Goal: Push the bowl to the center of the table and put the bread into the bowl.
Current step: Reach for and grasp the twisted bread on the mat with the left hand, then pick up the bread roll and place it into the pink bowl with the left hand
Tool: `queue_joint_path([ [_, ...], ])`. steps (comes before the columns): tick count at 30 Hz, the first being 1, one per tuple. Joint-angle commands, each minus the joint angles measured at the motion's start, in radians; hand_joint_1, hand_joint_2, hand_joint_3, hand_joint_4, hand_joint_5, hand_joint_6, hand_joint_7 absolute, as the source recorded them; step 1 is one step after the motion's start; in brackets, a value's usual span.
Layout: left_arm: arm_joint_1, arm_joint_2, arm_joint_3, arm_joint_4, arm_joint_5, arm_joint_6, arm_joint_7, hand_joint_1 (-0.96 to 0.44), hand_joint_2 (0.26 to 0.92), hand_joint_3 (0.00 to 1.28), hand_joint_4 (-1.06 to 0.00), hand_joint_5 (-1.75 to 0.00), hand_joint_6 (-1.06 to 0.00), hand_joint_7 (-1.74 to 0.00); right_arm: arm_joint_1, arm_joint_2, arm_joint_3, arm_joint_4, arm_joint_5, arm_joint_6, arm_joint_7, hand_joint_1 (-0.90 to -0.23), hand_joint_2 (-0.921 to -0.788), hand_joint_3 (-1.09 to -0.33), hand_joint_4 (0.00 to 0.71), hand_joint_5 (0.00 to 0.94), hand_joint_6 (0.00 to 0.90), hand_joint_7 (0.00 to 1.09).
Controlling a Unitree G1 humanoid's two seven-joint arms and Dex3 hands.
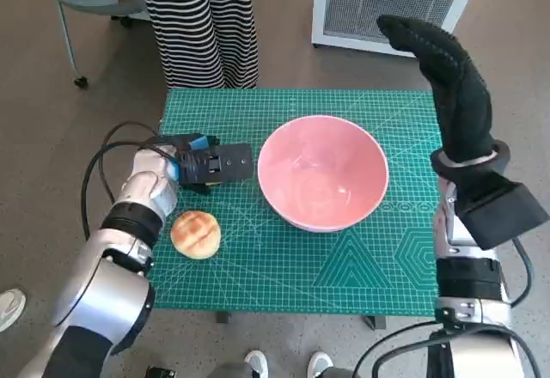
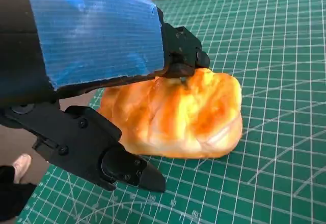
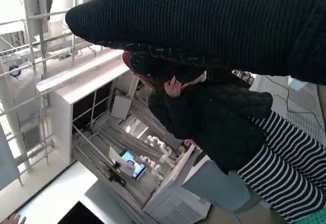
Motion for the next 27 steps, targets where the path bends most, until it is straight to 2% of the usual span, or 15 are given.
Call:
queue_joint_path([
  [1,0.029,-0.009,-0.023,0.015,0.030,-0.020,0.110,0.00,0.770,0.03,-0.65,-0.14,-0.46,-0.05,0.033,-0.005,-0.002,-0.012,0.004,0.009,0.000,-0.787,-0.921,-0.809,0.309,0.011,0.007,0.73],
  [2,0.037,-0.007,-0.028,0.015,0.035,-0.030,0.136,0.08,0.796,0.03,-0.67,-0.34,-0.50,-0.06,0.035,-0.005,-0.001,-0.016,0.004,0.010,0.000,-0.787,-0.921,-0.809,0.309,0.011,0.007,0.73],
  [3,0.041,-0.006,-0.031,0.016,0.037,-0.037,0.153,0.18,0.841,0.04,-0.68,-0.65,-0.56,-0.08,0.036,-0.006,-0.001,-0.019,0.004,0.011,0.000,-0.788,-0.921,-0.809,0.309,0.011,0.007,0.73],
  [4,0.048,-0.003,-0.036,0.016,0.042,-0.051,0.180,0.25,0.870,0.04,-0.69,-0.84,-0.60,-0.10,0.038,-0.007,-0.001,-0.024,0.004,0.013,-0.002,-0.788,-0.921,-0.809,0.309,0.011,0.007,0.73],
  [5,0.055,0.001,-0.038,0.016,0.045,-0.064,0.204,0.28,0.880,0.04,-0.70,-0.92,-0.64,-0.14,0.039,-0.008,0.000,-0.028,0.003,0.014,-0.003,-0.788,-0.921,-0.808,0.309,0.011,0.007,0.73],
  [6,0.059,0.004,-0.039,0.017,0.047,-0.074,0.221,0.18,0.894,0.04,-0.71,-1.03,-0.65,-0.45,0.040,-0.008,0.000,-0.032,0.002,0.016,-0.004,-0.788,-0.921,-0.808,0.310,0.011,0.007,0.73],
  [8,0.063,0.008,-0.036,0.018,0.045,-0.091,0.242,0.09,0.902,0.04,-0.72,-1.13,-0.67,-0.72,0.042,-0.009,0.000,-0.037,0.002,0.018,-0.005,-0.789,-0.921,-0.807,0.310,0.012,0.007,0.73],
  [10,0.060,0.012,-0.031,0.017,0.039,-0.102,0.244,0.04,0.904,0.04,-0.73,-1.16,-0.69,-0.90,0.042,-0.010,0.000,-0.039,0.001,0.020,-0.006,-0.790,-0.921,-0.805,0.311,0.012,0.006,0.73],
  [13,0.048,0.018,-0.017,0.010,0.024,-0.113,0.233,0.01,0.903,0.04,-0.73,-1.16,-0.71,-1.01,0.042,-0.011,0.000,-0.041,-0.001,0.022,-0.009,-0.792,-0.921,-0.804,0.311,0.012,0.004,0.72],
  [20,0.026,0.035,0.022,-0.036,-0.010,-0.137,0.216,0.00,0.906,0.04,-0.74,-1.16,-0.70,-1.05,0.038,-0.009,0.005,-0.032,-0.008,0.020,-0.017,-0.801,-0.921,-0.802,0.312,0.011,0.000,0.71],
  [27,0.034,0.075,0.087,-0.182,-0.055,-0.159,0.231,0.00,0.915,0.04,-0.73,-1.16,-0.68,-1.07,0.035,-0.004,0.011,-0.027,-0.008,0.021,-0.017,-0.800,-0.921,-0.806,0.310,0.009,-0.001,0.69],
])
